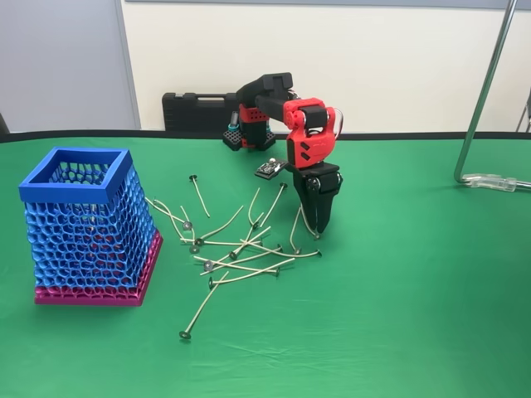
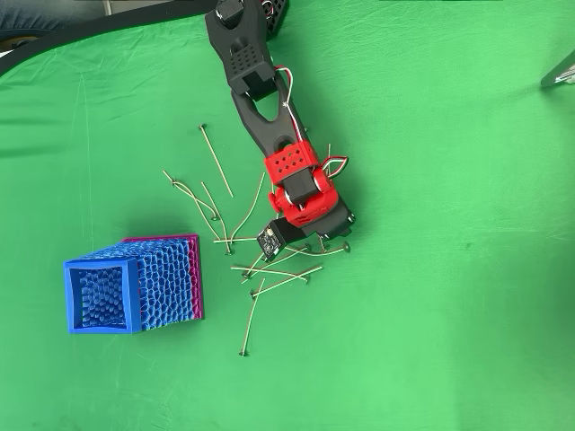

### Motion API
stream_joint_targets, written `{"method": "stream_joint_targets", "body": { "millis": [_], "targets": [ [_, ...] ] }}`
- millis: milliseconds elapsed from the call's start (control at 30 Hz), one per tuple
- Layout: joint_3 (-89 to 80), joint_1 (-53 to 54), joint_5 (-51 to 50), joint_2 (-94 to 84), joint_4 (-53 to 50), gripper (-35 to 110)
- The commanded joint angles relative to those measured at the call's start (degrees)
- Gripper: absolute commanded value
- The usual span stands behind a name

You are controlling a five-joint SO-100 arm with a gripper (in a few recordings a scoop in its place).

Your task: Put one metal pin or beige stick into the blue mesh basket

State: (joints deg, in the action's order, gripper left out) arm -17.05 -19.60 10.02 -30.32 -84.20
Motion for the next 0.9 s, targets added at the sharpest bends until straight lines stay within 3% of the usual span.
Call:
{"method": "stream_joint_targets", "body": {
  "millis": [0,867],
  "targets": [
    [0.1,0.8,0.7,-1.8,1.0,14],
    [-0.1,0.1,6.5,-1.1,1.0,13]
  ]
}}
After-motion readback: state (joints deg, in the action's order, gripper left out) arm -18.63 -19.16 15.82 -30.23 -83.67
